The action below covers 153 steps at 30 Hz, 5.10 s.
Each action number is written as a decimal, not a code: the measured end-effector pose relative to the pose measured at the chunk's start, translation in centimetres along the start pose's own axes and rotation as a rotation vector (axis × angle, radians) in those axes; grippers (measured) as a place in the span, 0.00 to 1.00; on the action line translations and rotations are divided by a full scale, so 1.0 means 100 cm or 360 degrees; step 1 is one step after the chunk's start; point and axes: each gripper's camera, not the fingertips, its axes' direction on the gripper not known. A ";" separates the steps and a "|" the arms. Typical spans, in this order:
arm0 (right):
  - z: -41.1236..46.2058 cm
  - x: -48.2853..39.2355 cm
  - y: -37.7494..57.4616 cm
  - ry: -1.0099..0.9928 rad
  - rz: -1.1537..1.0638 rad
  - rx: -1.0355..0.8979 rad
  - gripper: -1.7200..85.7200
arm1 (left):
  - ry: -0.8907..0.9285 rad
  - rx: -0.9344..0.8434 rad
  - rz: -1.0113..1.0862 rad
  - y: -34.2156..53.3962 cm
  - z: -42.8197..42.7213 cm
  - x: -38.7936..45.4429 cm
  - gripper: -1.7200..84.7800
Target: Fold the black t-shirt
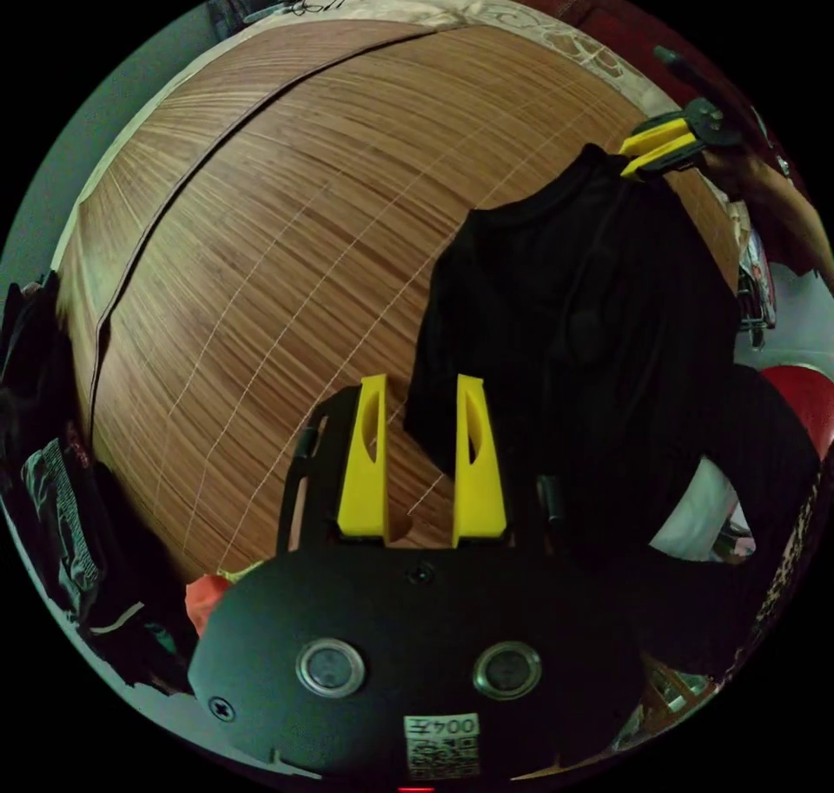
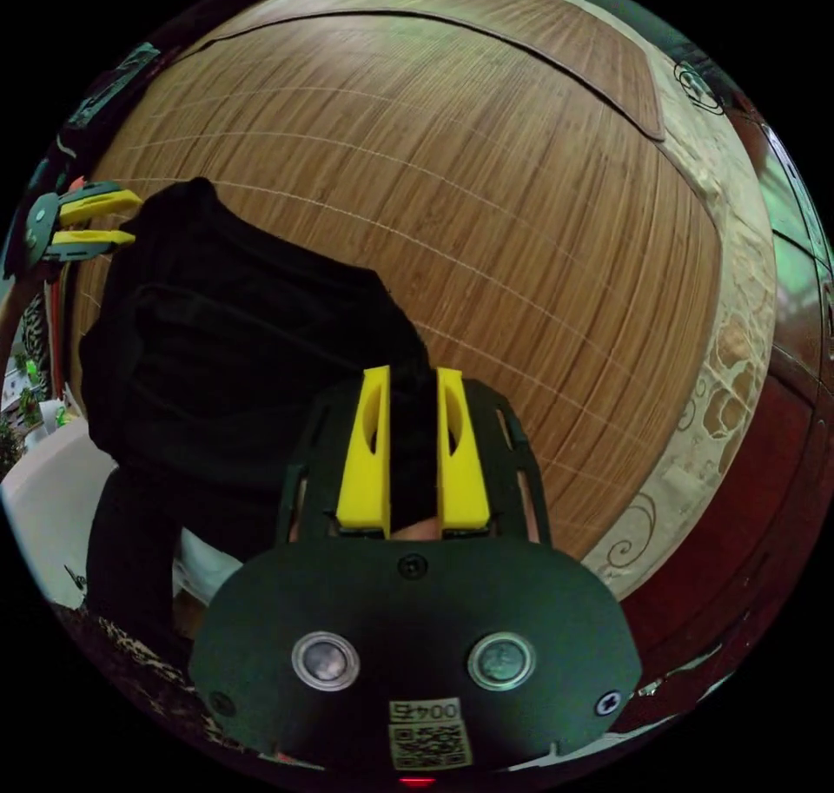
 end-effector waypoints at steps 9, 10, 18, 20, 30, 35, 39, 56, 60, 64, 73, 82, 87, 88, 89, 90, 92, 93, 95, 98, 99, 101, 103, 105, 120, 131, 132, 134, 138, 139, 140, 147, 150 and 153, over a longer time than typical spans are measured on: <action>-0.132 0.018 0.074 -0.0231 0.0144 0.0423 0.01 | 0.0081 0.0069 -0.0039 0.012 -0.100 0.012 0.04; -0.160 0.018 0.096 -0.0235 0.0139 0.0508 0.01 | 0.0048 0.0145 -0.0076 0.024 -0.129 0.013 0.03; -0.383 -0.009 0.264 0.0004 0.0190 0.1155 0.01 | -0.0215 0.0830 -0.0280 0.145 -0.374 0.040 0.03; -0.460 -0.016 0.324 0.0122 0.0285 0.1480 0.01 | -0.0377 0.1076 -0.0311 0.180 -0.440 0.053 0.03; -0.674 -0.062 0.441 0.0298 0.0111 0.1933 0.01 | -0.0556 0.1604 -0.0382 0.283 -0.657 0.057 0.03; -0.763 -0.072 0.501 0.0393 0.0236 0.2168 0.01 | -0.0662 0.1791 -0.0407 0.324 -0.726 0.064 0.03; -0.820 -0.092 0.537 0.0585 0.0170 0.2311 0.01 | -0.0934 0.1852 -0.0337 0.353 -0.783 0.083 0.03; -0.903 -0.141 0.696 0.0758 -0.0183 0.2579 0.01 | -0.0570 0.2023 0.0041 0.483 -0.872 0.138 0.03; -0.893 -0.134 0.707 0.0618 -0.0175 0.2598 0.01 | -0.0459 0.1997 0.0071 0.489 -0.865 0.144 0.03; -0.890 -0.120 0.706 0.0421 -0.0190 0.2620 0.01 | -0.0365 0.1987 0.0062 0.485 -0.857 0.138 0.03; -0.859 -0.066 0.576 0.0202 -0.0143 0.2243 0.01 | -0.0022 0.1721 -0.0067 0.413 -0.808 0.053 0.03; -0.697 0.030 0.275 0.0133 0.0025 0.1534 0.01 | 0.0375 0.1249 -0.0467 0.217 -0.591 -0.142 0.03; -0.562 0.063 0.119 0.0249 0.0025 0.1264 0.01 | 0.0219 0.0976 -0.0618 0.111 -0.439 -0.221 0.03; -0.526 0.072 0.082 0.0257 0.0042 0.1214 0.01 | 0.0172 0.0915 -0.0649 0.087 -0.402 -0.237 0.03; -0.490 0.084 0.046 0.0208 0.0070 0.1156 0.01 | 0.0165 0.0896 -0.0673 0.076 -0.383 -0.245 0.03; -0.473 0.090 0.029 0.0184 0.0091 0.1130 0.01 | 0.0142 0.0855 -0.0709 0.055 -0.345 -0.260 0.03; -0.404 0.108 -0.036 0.0156 0.0149 0.1041 0.01 | 0.0071 0.0752 -0.0745 0.025 -0.287 -0.278 0.03; -0.388 0.112 -0.051 0.0169 0.0155 0.1014 0.01 | 0.0070 0.0701 -0.0782 0.008 -0.251 -0.288 0.04; -0.323 0.121 -0.105 0.0247 0.0139 0.0899 0.02 | 0.0103 0.0657 -0.0878 -0.011 -0.200 -0.302 0.04; -0.251 0.136 -0.160 0.0253 0.0177 0.0754 0.04 | 0.0171 0.0602 -0.1006 -0.035 -0.129 -0.320 0.05; -0.238 0.140 -0.170 0.0257 0.0197 0.0717 0.04 | 0.0195 0.0587 -0.1034 -0.042 -0.105 -0.326 0.06; -0.192 0.156 -0.195 0.0335 0.0296 0.0633 0.08 | 0.0236 0.0565 -0.1110 -0.047 -0.073 -0.336 0.08; -0.168 0.172 -0.201 0.0373 0.0391 0.0664 0.09 | 0.0238 0.0596 -0.1204 -0.045 -0.049 -0.346 0.11; -0.153 0.192 -0.196 0.0317 0.0460 0.0748 0.09 | 0.0239 0.0677 -0.1328 -0.033 -0.027 -0.362 0.15; 0.055 0.230 -0.076 -0.0180 0.0545 0.0564 0.14 | 0.0421 0.0653 -0.1272 0.120 0.108 -0.254 0.13; 0.160 0.243 -0.082 -0.0301 0.0498 0.0350 0.06 | 0.0330 0.0449 -0.1483 0.199 0.208 -0.170 0.05; 0.162 0.246 -0.081 -0.0260 0.0510 0.0357 0.05 | 0.0310 0.0436 -0.1459 0.200 0.214 -0.167 0.05; 0.167 0.271 -0.072 -0.0160 0.0678 0.0428 0.04 | 0.0261 0.0411 -0.1387 0.200 0.221 -0.161 0.04; 0.181 0.334 -0.046 -0.0090 0.1157 0.0481 0.02 | 0.0172 0.0386 -0.1288 0.206 0.238 -0.143 0.03; 0.188 0.350 -0.035 -0.0103 0.1238 0.0479 0.03 | 0.0185 0.0406 -0.1301 0.211 0.243 -0.140 0.03; 0.195 0.359 -0.022 -0.0146 0.1274 0.0482 0.03 | 0.0199 0.0421 -0.1316 0.215 0.246 -0.138 0.03; 0.236 0.277 0.085 -0.0520 0.0785 0.0563 0.02 | 0.0499 0.0381 -0.1282 0.242 0.274 -0.129 0.02; 0.268 0.208 0.152 -0.0560 0.0598 0.0422 0.05 | 0.0568 0.0337 -0.1155 0.262 0.272 -0.105 0.03; 0.299 0.161 0.221 -0.0561 0.0616 0.0263 0.10 | 0.0592 0.0332 -0.1063 0.299 0.269 -0.061 0.03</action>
